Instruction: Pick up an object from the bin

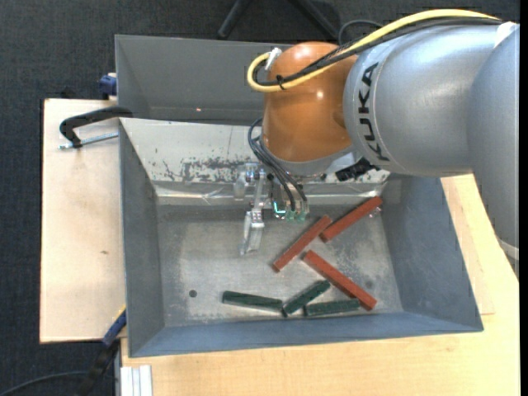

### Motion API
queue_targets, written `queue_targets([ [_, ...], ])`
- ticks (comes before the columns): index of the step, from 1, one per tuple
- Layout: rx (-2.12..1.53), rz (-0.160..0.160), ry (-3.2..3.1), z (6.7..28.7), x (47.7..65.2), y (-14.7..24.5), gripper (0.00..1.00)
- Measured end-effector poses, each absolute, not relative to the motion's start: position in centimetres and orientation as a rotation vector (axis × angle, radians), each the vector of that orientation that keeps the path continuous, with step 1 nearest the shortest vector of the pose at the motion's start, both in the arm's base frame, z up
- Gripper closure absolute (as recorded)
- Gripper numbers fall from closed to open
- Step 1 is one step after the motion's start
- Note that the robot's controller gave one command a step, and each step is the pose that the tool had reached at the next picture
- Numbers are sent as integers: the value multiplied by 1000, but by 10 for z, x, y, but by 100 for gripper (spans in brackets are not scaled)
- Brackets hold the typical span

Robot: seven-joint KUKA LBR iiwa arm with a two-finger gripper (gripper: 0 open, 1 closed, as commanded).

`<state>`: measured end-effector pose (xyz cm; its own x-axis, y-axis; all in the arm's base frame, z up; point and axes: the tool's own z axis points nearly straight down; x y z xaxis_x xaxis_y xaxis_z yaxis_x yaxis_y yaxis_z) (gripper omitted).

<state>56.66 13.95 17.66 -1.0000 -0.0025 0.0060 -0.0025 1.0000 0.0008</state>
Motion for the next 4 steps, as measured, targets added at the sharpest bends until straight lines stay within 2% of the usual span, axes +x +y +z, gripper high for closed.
queue_targets([
  [1,182,1,-3130,67,530,105,0],
  [2,513,1,-3106,71,550,63,0],
  [3,514,-2,-3105,71,550,65,100],
  [4,485,-1,-3119,226,552,67,100],
])
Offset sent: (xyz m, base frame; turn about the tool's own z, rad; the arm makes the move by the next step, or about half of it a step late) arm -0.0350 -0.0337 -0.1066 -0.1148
